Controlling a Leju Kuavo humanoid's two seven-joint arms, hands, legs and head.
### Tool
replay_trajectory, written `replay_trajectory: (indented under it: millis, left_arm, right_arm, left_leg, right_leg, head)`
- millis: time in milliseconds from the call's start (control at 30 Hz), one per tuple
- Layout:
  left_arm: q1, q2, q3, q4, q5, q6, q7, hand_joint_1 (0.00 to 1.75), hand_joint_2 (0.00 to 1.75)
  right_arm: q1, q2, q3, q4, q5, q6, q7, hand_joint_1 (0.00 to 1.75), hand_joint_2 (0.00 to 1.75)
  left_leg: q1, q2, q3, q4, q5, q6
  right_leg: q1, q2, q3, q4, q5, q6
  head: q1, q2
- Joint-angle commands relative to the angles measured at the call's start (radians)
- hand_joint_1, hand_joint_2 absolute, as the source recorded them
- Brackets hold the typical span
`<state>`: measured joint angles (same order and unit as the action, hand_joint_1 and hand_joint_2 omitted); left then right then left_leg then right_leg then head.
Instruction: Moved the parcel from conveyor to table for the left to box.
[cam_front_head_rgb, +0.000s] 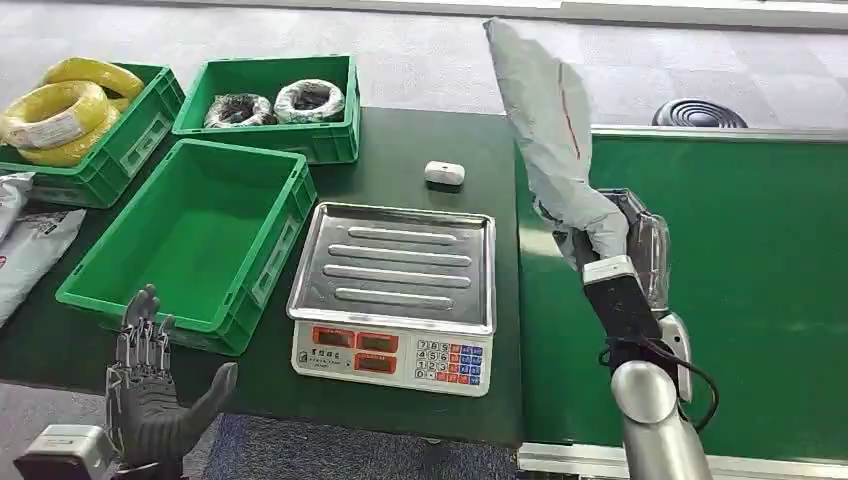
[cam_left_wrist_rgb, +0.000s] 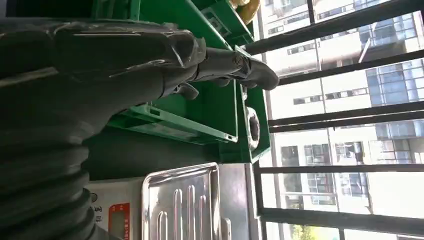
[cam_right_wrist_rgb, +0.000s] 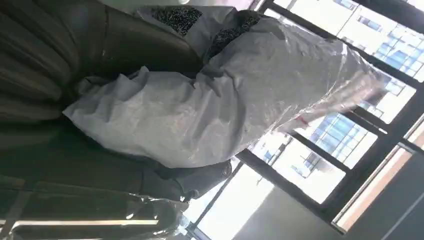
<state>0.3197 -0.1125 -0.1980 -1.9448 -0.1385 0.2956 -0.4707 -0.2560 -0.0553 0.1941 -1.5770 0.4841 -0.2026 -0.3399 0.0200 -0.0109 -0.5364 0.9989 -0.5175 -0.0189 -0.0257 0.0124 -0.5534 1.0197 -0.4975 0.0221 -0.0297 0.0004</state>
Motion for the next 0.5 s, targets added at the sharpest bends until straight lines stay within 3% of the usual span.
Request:
replay_trajectory:
  millis: [33, 67, 167, 267, 500]
  left_arm:
    - [-0.02, 0.034, -0.01, 0.065, 0.003, -0.004, -0.003, 0.0, 1.75]
    - [-0.02, 0.034, -0.01, 0.065, 0.003, -0.004, -0.003, 0.0, 1.75]
    - [-0.03, 0.033, -0.002, 0.07, -0.008, -0.019, -0.008, 0.0, 1.75]
    - [-0.037, 0.022, 0.015, 0.065, -0.018, -0.038, -0.002, 0.0, 1.75]
    - [-0.056, -0.026, 0.048, 0.055, -0.058, -0.104, 0.042, 0.0, 1.75]
  right_arm:
    - [-0.033, -0.036, 0.082, -0.006, -0.001, 0.004, 0.002, 1.75, 1.75]
    - [-0.033, -0.036, 0.082, -0.006, -0.001, 0.004, 0.002, 1.75, 1.75]
    - [-0.074, -0.055, 0.159, 0.018, 0.099, 0.22, 0.061, 1.75, 1.75]
    - [-0.112, -0.051, 0.226, 0.071, 0.171, 0.356, 0.127, 1.75, 1.75]
    - [-0.175, -0.045, 0.244, 0.222, 0.302, 0.465, 0.259, 1.75, 1.75]
  left_leg:
    - [-0.001, 0.003, 0.0, -0.002, 0.001, 0.002]
    - [-0.001, 0.003, 0.0, -0.003, 0.001, 0.002]
    - [-0.001, 0.002, -0.001, -0.001, 0.001, 0.001]
    - [-0.001, 0.005, 0.0, -0.001, 0.001, 0.001]
    - [0.0, 0.005, -0.001, -0.004, 0.003, 0.002]
  right_leg:
    - [0.0, 0.001, -0.001, -0.002, 0.002, -0.002]
    - [0.0, 0.001, 0.0, -0.003, 0.002, -0.002]
    - [0.0, 0.001, -0.002, -0.001, 0.001, -0.002]
    - [0.0, 0.004, -0.003, -0.001, 0.002, -0.002]
    - [0.001, 0.002, -0.002, -0.004, 0.005, -0.003]
  head:
    - [0.001, 0.0]
    - [0.0, 0.0]
    - [0.001, 0.0]
    - [0.0, 0.0]
    - [0.0, 0.0]
